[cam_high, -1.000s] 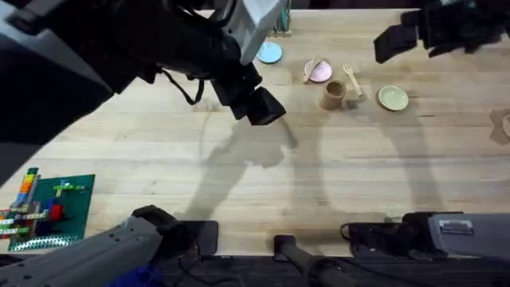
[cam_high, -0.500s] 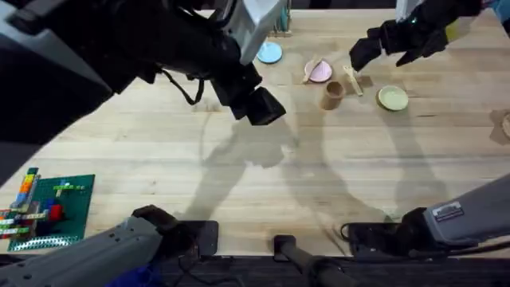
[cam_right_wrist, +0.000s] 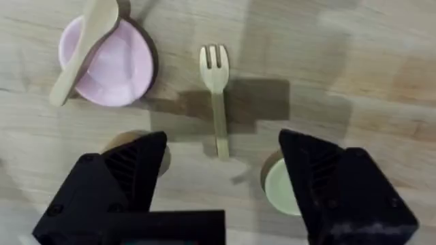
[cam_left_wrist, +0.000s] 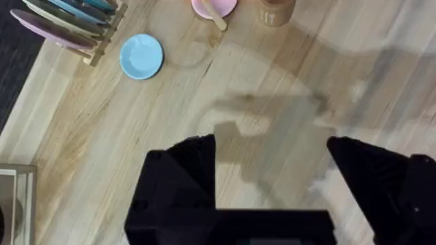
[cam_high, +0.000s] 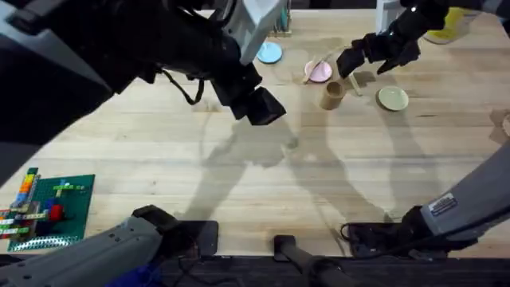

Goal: Pick up a utensil and set it on the pink plate, then put the other utensil in the container.

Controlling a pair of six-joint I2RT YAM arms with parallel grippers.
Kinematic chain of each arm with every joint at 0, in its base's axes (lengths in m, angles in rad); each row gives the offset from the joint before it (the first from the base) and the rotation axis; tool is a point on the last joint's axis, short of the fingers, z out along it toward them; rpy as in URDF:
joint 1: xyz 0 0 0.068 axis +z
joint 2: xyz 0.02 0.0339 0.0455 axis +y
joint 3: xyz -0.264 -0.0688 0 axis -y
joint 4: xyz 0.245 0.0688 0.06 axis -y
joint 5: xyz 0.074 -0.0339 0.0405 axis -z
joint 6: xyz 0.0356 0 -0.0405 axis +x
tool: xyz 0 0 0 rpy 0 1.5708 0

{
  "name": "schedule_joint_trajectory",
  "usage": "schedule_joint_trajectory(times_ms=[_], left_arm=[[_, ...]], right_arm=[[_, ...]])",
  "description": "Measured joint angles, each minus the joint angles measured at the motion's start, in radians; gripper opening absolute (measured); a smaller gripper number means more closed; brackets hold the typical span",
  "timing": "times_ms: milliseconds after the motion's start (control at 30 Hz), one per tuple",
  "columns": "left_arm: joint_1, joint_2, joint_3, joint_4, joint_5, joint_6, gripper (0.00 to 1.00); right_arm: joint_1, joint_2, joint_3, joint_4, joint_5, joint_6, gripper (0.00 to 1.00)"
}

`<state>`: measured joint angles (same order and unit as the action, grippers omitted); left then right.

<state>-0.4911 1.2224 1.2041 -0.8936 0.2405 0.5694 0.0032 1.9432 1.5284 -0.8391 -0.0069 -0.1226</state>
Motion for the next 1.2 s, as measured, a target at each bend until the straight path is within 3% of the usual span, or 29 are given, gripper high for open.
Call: schedule_joint_trajectory(times_ms=[467, 700, 967, 1200], left_arm=[[0.0, 0.0, 0.0, -0.005, 0.0, 0.0, 0.995], [0.0, 0.0, 0.0, -0.007, 0.0, 0.0, 0.995], [0.0, 0.0, 0.0, -0.007, 0.0, 0.0, 0.995], [0.0, 0.0, 0.0, -0.007, 0.0, 0.0, 0.996]], right_arm=[[0.0, 0.102, 0.012, 0.036, -0.01, -0.02, 0.994], [0.0, 0.108, 0.019, 0.035, -0.002, -0.02, 0.905], [-0.01, 0.11, 0.021, 0.038, 0.01, -0.029, 0.503], [-0.01, 0.11, 0.021, 0.038, 0.01, -0.031, 0.323]])
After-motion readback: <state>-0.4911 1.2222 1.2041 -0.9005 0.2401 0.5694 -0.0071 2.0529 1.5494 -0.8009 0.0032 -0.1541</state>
